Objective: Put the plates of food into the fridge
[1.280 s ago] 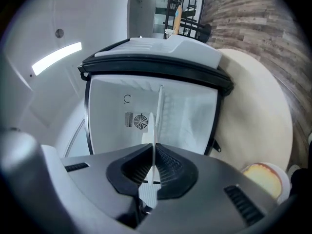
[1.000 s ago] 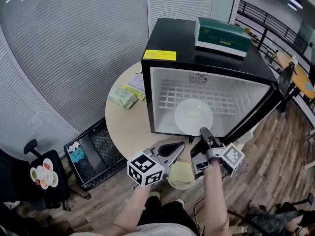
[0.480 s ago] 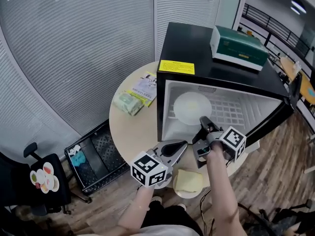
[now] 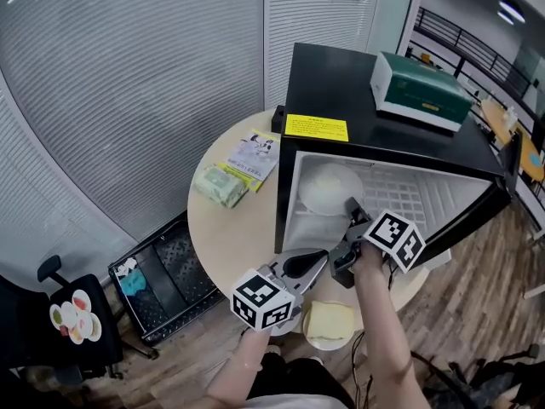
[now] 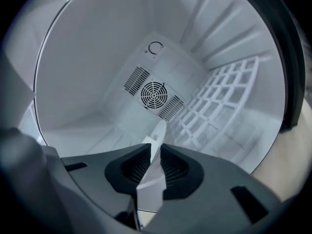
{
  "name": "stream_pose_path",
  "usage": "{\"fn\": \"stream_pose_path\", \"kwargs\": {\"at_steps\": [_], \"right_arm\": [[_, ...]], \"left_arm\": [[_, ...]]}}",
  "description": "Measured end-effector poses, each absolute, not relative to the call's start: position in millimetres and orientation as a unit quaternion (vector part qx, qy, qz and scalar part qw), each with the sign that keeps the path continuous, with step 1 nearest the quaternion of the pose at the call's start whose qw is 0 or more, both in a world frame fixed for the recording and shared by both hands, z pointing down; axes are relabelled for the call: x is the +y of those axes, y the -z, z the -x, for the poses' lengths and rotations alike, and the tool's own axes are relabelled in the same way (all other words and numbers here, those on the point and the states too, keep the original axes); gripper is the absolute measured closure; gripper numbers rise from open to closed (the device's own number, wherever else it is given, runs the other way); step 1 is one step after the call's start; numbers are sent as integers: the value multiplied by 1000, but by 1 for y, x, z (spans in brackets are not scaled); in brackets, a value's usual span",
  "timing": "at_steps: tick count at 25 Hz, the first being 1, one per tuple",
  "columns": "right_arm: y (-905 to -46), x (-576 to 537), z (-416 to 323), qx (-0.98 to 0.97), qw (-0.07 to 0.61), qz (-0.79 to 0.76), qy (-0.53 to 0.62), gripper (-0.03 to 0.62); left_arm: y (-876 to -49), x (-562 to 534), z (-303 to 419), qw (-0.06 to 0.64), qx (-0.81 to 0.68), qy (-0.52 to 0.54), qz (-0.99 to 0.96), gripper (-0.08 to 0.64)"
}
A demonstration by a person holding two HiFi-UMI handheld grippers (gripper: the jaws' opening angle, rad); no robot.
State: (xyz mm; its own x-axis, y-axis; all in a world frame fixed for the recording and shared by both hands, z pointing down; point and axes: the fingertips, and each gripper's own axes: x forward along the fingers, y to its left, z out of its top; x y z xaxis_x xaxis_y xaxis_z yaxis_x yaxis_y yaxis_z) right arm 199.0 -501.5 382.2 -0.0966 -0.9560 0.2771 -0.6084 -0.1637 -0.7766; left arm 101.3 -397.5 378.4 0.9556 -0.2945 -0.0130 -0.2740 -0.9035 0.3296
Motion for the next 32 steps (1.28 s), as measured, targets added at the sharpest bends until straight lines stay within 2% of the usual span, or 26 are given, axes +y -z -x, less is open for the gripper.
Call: {"fn": "stream_pose_path", "kwargs": {"at_steps": [9, 11, 13, 16, 20, 25, 26, 27, 32], "right_arm": [[-385, -510, -195, 661, -5, 698, 276, 478], [-384, -510, -195, 658, -28, 708, 255, 449], [-384, -510, -195, 657, -50, 715, 232, 389], [-380, -509, -197, 658, -85, 723, 192, 368], [-372, -504, -200, 655, -63, 730, 183, 368], [-365, -481, -200, 668, 35, 714, 207, 374], [-364, -476, -201, 666, 49, 714, 210, 453], [-362, -470, -203, 665, 56, 715, 208, 577], [-356, -446, -203, 681, 67, 705, 187, 584]], "left_arm": [[-388, -397, -92, 172, -150, 27, -973, 555], [-389, -399, -89, 174, -155, 30, -972, 555], [-389, -399, -87, 176, -158, 33, -971, 555], [-390, -396, -86, 178, -158, 34, -971, 555], [-389, -394, -87, 177, -158, 36, -971, 555], [-388, -389, -93, 170, -158, 28, -972, 555], [-388, -388, -94, 168, -158, 27, -973, 555], [-386, -387, -97, 166, -158, 27, -973, 555], [-379, -382, -109, 146, -166, 21, -975, 555]]}}
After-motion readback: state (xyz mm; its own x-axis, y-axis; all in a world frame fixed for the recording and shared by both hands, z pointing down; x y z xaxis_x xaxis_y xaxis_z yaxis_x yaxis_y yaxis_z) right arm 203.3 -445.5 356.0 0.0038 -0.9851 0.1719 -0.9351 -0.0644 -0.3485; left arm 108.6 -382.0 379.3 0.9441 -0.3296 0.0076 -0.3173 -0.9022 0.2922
